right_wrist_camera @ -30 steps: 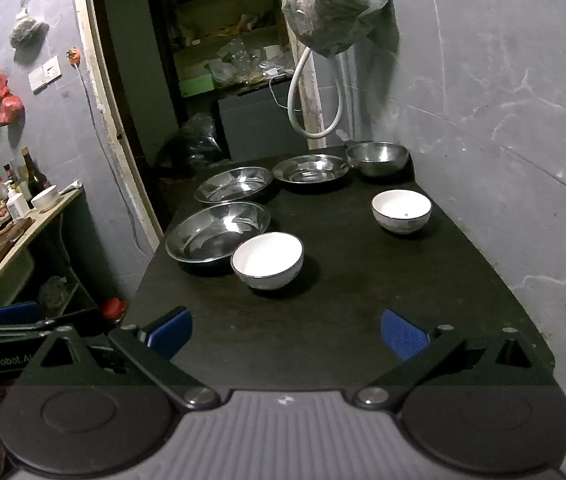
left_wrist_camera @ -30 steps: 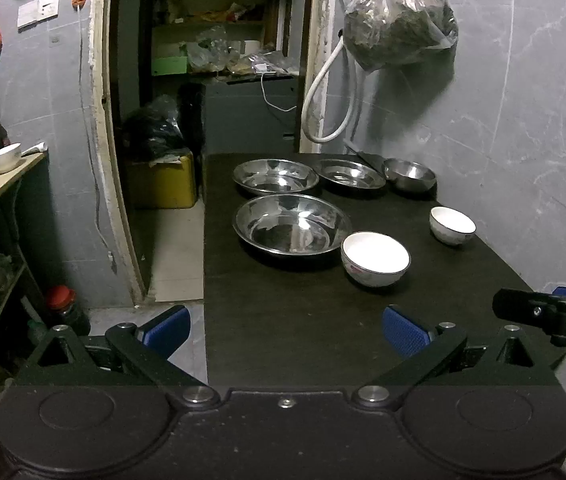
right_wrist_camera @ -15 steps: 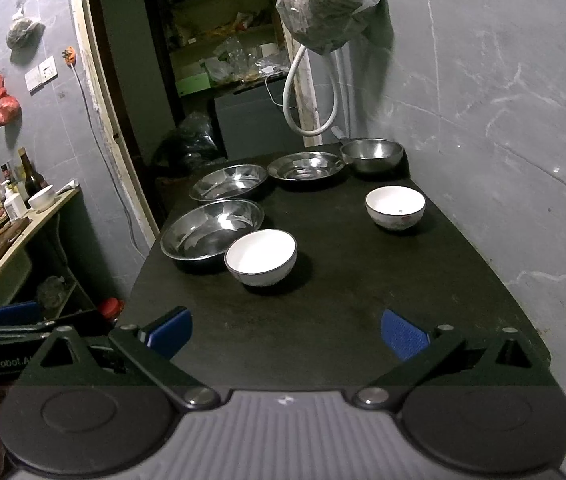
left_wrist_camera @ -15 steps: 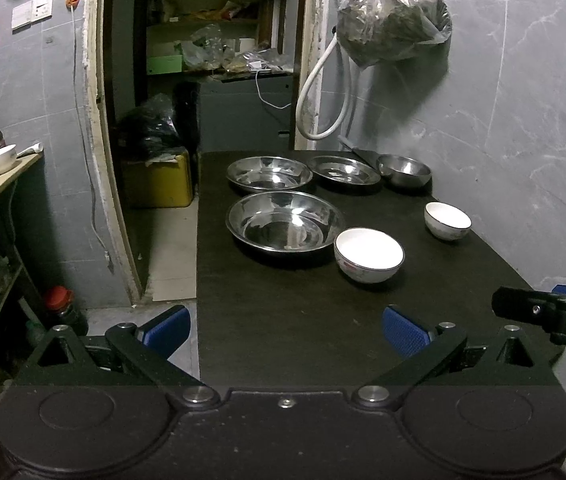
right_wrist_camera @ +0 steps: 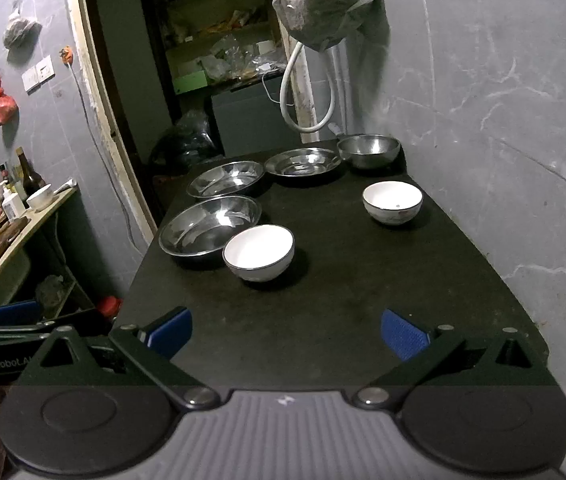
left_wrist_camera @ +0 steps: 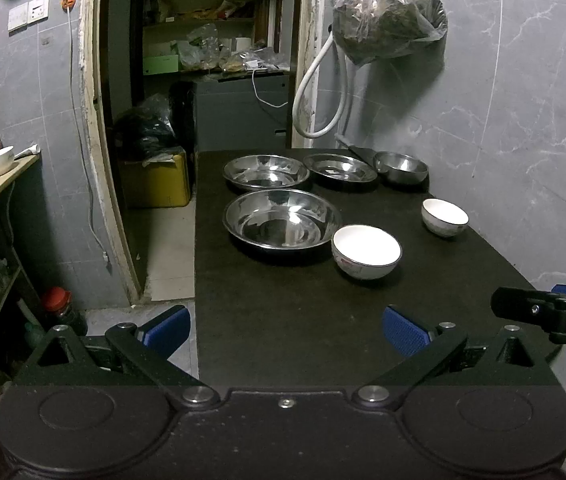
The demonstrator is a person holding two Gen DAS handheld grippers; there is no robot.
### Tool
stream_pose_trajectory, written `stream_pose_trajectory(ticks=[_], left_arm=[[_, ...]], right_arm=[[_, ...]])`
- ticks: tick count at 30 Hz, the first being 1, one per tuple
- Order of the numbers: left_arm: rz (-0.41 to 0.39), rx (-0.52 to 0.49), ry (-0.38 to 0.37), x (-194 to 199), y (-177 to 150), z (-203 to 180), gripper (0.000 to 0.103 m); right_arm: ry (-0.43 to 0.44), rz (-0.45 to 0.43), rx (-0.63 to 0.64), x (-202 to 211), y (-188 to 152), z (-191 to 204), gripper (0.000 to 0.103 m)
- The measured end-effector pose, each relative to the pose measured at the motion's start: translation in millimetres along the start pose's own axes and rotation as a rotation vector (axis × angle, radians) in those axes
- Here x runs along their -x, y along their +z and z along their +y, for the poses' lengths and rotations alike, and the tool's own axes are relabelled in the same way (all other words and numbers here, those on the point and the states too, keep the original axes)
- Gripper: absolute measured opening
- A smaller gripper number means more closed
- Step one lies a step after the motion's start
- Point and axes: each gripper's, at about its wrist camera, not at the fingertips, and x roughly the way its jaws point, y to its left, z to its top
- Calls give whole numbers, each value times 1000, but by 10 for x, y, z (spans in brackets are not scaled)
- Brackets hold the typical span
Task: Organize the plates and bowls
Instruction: 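Move both grippers toward the steel plates on the table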
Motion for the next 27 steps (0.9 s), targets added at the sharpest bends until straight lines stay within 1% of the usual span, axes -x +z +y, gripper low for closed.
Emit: stream_pose_trajectory(ticks=[19, 25, 27], left_arm=[[21, 20, 9, 3, -53, 179, 102], [39, 24, 22, -37, -38, 212, 102], [51, 27, 25, -67, -33, 227, 102]], right_arm=[[0, 16, 17, -54, 33, 93, 103], [-4, 32, 27, -110, 50, 133, 103], [-13, 51, 34, -150, 56, 154, 103]])
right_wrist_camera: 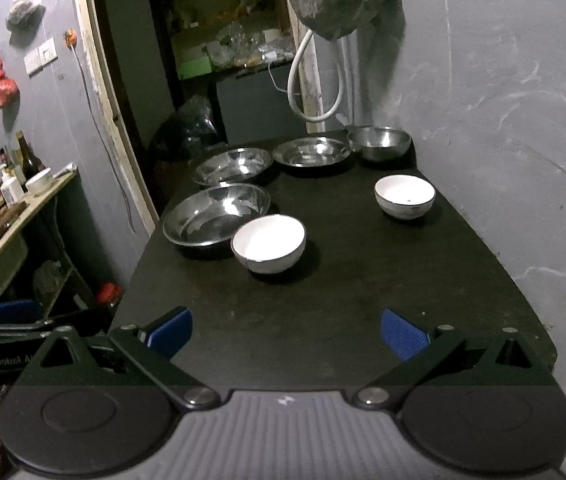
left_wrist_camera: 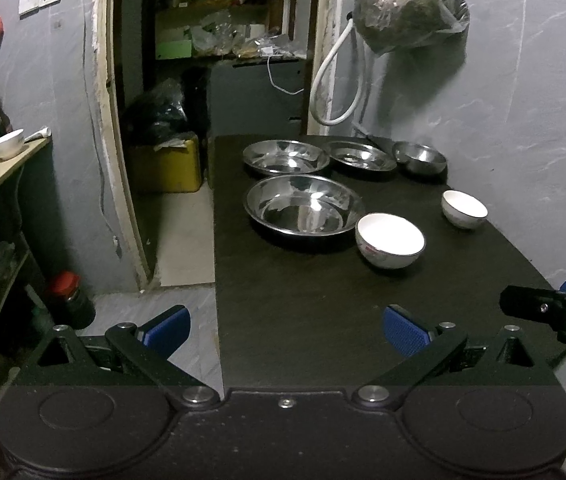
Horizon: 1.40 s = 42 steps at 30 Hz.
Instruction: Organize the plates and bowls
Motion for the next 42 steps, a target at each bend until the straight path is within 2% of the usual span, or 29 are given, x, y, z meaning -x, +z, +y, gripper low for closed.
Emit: stream_pose_trajectory(ticks=[9, 24, 33, 36, 42], left_arm=[[75, 22, 21, -224, 44, 35, 102], [175, 23, 72, -716, 201, -163, 102], [222, 66, 146, -1020, 560, -216, 102], [242, 91, 184, -1050, 736, -194, 102], [256, 125, 255, -1099, 1082, -151, 102]], right_arm=[[-1, 61, 15, -189, 42, -27, 103], [32, 120, 26, -629, 236, -275, 103], [86, 168, 31, -1016, 800, -389, 103], [92, 218, 31, -1132, 1036, -389, 103], [139, 234, 61, -1287, 1406, -352, 103]])
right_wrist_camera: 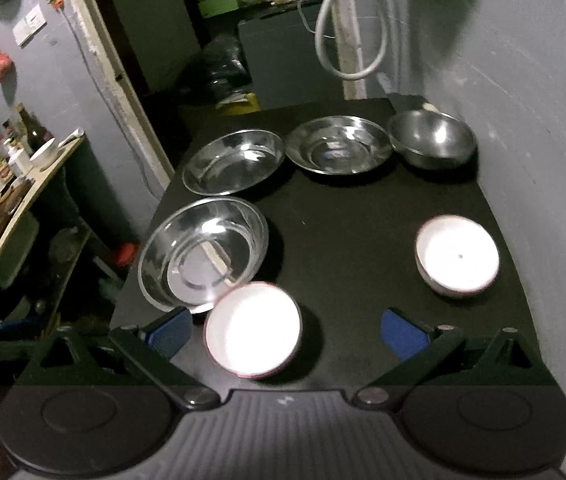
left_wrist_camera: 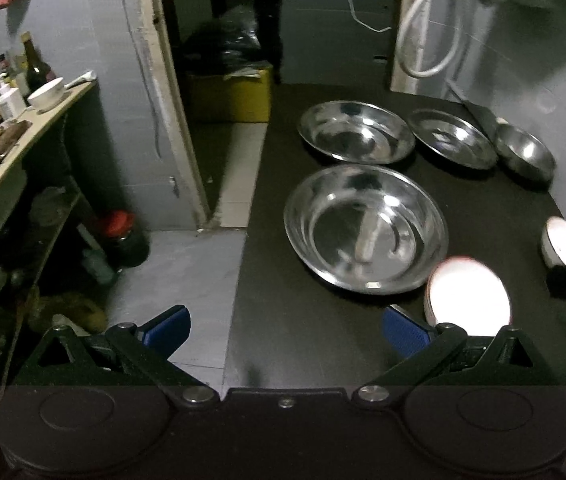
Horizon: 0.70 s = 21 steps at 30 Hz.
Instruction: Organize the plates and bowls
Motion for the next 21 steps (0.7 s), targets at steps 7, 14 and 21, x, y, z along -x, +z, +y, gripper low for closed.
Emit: stream_pose_trajectory(ticks=[7, 14, 21], left_arm=[[23, -4, 34, -36, 374, -1, 102], [46, -41, 14, -228, 694, 64, 102], [70, -92, -48, -648, 1010, 229, 102]], right_arm=[[38, 10, 11, -119, 312, 53, 103], [29, 43, -48, -243, 546, 77, 103], [-83, 72, -82, -512, 718, 240, 103]])
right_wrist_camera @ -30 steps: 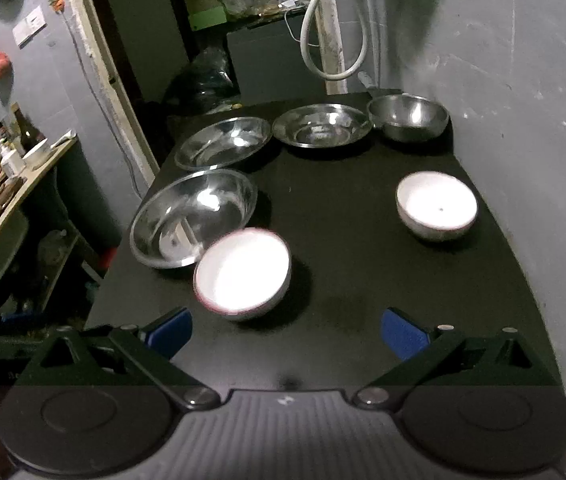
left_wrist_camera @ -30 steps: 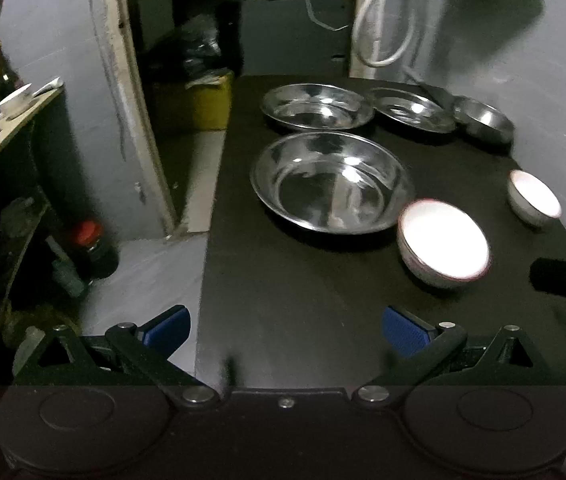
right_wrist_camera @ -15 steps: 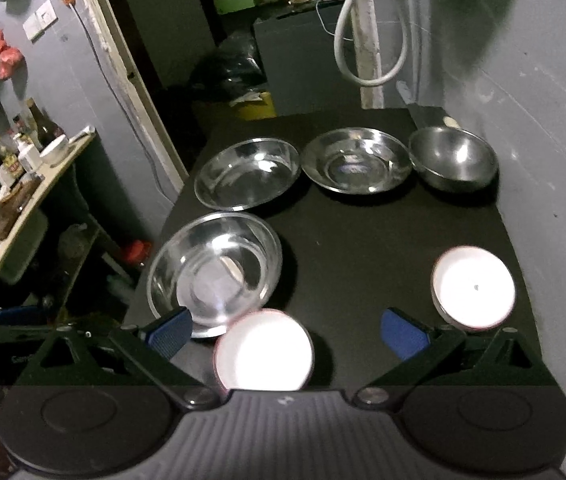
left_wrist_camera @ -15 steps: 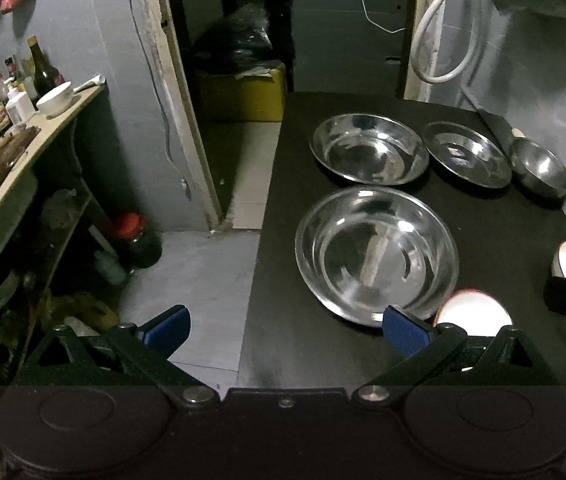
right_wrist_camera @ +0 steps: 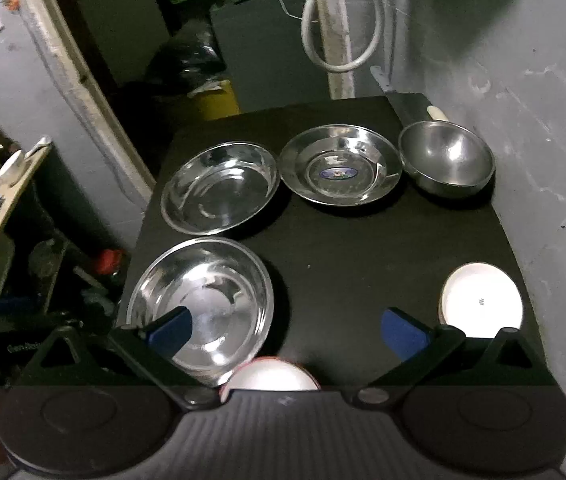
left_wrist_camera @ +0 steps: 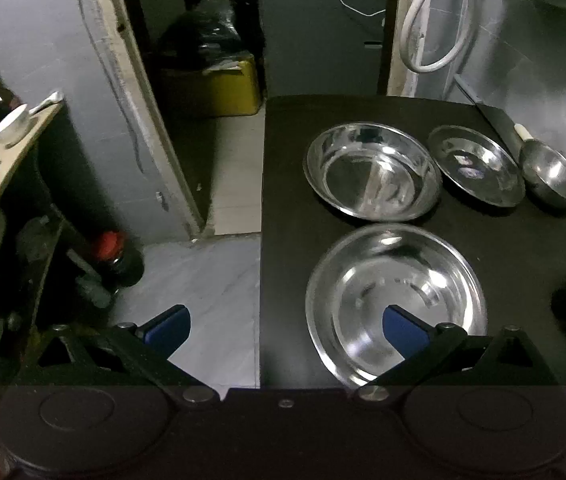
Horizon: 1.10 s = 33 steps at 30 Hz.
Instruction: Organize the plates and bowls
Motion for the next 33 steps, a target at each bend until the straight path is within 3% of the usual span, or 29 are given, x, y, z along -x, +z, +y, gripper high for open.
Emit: stream_pose_trajectory(ticks=[14, 20, 27, 33], left_arm=[[-31, -72, -81, -986, 907, 247, 102], [-73, -134, -80, -1326, 1103, 209, 102], [-37, -133, -129, -1679, 1250, 250, 102], [-24, -130, -174, -1861, 1320, 196, 100]], right_arm=[[-153, 27, -73, -896, 517, 380, 103], [-163, 14, -124, -1274, 609, 478, 103], [-136, -12, -180, -1551, 665, 486, 102], [-109, -12, -208, -1721, 700, 443, 89]])
